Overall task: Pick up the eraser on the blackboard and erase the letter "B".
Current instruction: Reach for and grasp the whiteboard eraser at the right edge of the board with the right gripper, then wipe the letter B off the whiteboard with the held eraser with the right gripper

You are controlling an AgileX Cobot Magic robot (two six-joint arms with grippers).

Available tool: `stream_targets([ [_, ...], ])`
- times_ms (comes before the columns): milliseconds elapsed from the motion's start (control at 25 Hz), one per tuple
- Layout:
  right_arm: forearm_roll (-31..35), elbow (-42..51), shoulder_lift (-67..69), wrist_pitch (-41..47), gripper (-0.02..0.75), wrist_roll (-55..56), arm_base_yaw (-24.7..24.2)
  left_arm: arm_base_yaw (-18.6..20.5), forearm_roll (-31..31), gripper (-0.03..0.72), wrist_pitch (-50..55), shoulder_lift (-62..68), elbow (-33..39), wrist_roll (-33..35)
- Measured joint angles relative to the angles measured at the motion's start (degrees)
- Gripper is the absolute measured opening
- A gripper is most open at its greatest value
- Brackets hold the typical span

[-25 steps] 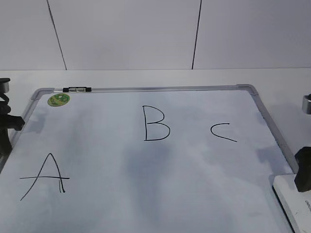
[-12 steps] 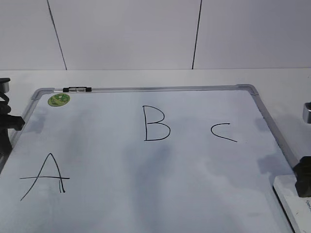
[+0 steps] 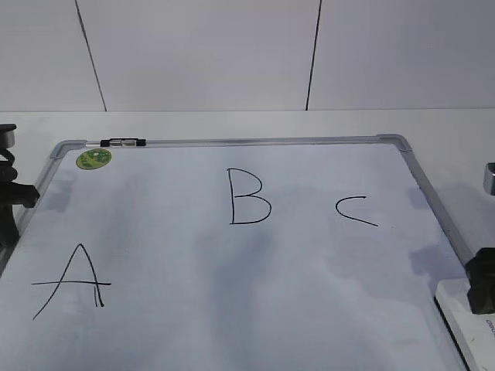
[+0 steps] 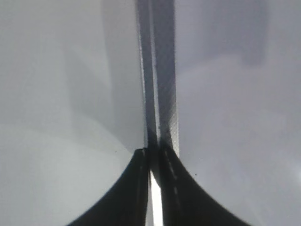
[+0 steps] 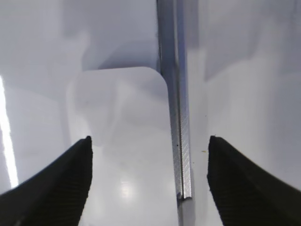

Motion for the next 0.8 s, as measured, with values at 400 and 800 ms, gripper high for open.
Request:
stream_targets([
  [400,3.32,0.0,2.19,0.24,0.643,0.15,0.0,0.0,0.0,0.037,0.0,0.0,0.0,0.0],
  [800,6.98,-0.36,6.2,0.62,0.641,-2.71,0.0,0.0,0.0,0.037,0.0,0.0,-0.05,0.0],
])
